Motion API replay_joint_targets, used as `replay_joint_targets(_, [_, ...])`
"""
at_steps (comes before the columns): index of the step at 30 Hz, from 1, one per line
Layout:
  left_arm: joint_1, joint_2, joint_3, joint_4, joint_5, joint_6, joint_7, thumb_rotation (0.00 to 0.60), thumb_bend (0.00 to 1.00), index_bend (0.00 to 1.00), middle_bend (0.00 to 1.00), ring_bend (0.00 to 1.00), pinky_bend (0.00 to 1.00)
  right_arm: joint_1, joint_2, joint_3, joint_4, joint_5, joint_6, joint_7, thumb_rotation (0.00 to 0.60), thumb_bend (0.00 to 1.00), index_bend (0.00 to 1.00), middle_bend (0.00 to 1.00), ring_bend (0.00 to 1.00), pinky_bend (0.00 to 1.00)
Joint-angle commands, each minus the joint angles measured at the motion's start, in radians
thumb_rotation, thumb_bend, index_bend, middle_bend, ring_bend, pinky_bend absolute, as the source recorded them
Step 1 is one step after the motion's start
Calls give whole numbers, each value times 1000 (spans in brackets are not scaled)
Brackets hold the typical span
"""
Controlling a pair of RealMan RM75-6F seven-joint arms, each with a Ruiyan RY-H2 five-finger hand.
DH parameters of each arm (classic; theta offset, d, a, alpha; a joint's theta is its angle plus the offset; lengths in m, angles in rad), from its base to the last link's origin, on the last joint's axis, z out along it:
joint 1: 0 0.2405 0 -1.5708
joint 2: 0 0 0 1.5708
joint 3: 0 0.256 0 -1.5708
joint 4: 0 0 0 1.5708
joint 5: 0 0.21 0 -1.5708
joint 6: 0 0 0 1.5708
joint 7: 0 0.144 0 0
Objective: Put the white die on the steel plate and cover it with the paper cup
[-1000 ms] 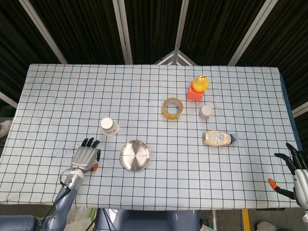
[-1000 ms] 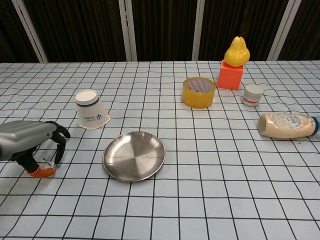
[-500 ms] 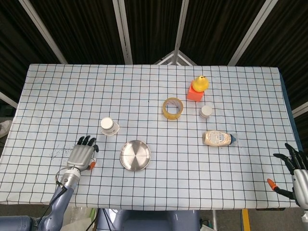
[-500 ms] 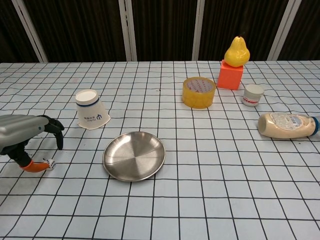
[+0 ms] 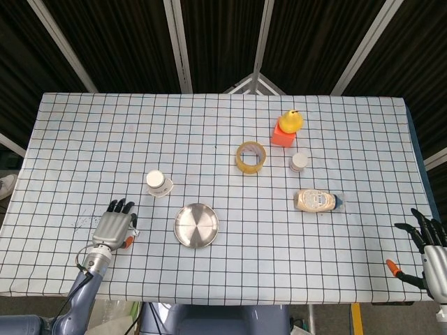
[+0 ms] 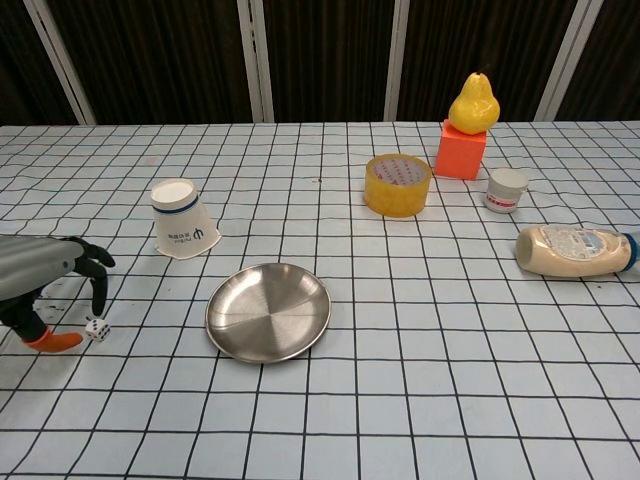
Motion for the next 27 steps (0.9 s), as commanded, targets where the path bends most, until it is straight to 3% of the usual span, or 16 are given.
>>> replay_joint_targets(1, [-2, -2, -1, -1, 3, 0, 1, 600, 436, 445, 92, 0, 0, 0, 1, 0, 0, 1, -1, 0, 600, 234, 256, 51, 86, 0])
replay_joint_targets(27, [-9, -22, -5, 17, 2, -13, -3, 600, 437, 453, 92, 0, 0, 0, 5, 0, -2, 7, -3, 6, 600, 235, 256, 51, 86, 0])
